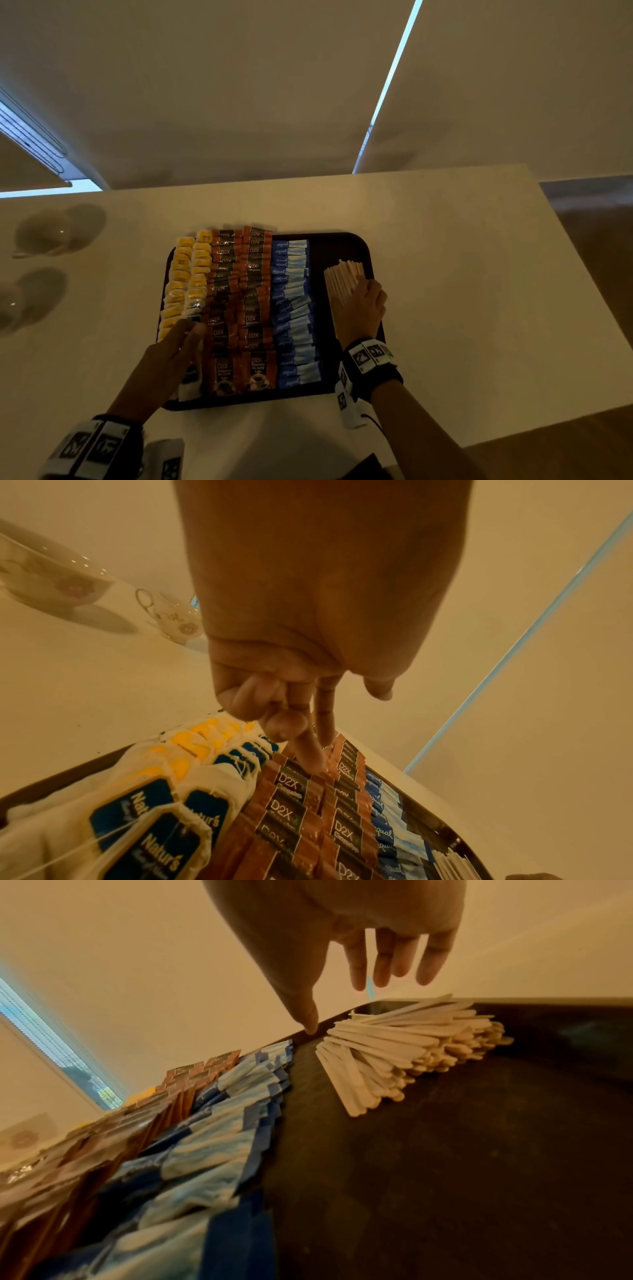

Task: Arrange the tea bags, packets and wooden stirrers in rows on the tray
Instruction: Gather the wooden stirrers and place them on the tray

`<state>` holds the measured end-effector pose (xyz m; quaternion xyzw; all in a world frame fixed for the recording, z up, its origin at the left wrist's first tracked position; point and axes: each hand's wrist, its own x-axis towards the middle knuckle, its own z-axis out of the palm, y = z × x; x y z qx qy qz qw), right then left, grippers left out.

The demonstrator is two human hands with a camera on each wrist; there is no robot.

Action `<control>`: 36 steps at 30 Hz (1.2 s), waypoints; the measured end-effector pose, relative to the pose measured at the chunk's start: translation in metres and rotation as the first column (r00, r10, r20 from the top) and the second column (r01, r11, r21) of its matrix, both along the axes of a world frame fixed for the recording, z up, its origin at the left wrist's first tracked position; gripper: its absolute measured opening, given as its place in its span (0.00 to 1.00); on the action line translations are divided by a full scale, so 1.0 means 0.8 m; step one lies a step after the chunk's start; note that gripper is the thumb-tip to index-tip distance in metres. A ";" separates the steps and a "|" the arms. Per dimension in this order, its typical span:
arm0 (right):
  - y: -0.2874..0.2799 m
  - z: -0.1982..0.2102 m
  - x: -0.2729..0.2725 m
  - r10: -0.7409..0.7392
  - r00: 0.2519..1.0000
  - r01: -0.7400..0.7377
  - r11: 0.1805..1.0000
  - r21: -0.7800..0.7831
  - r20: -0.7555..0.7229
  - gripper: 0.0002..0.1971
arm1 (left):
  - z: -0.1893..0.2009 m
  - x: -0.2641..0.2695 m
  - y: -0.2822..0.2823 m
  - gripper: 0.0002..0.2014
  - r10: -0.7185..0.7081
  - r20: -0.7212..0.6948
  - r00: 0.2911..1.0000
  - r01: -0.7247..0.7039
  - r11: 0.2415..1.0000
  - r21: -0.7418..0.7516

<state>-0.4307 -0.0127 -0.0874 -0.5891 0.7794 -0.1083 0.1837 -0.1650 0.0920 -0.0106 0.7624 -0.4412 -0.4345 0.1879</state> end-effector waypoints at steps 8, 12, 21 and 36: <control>0.015 -0.010 -0.004 0.010 0.998 0.002 0.983 0.181 -0.065 0.26 | 0.010 0.000 0.013 0.10 0.055 -0.032 0.998 -0.054 0.998 0.011; 0.017 -0.009 -0.005 0.020 0.999 -0.013 0.987 0.158 -0.041 0.26 | 0.014 0.006 0.024 0.19 0.065 -0.030 0.997 -0.065 0.998 0.025; 0.032 0.014 -0.018 -0.019 0.998 0.015 0.998 0.057 0.065 0.24 | 0.010 0.023 0.054 0.12 0.173 0.064 0.983 -0.171 0.985 -0.031; 0.119 -0.029 -0.145 -0.443 0.755 0.261 0.879 0.398 0.483 0.08 | -0.073 0.058 0.084 0.07 0.434 0.101 0.895 -0.443 0.891 0.100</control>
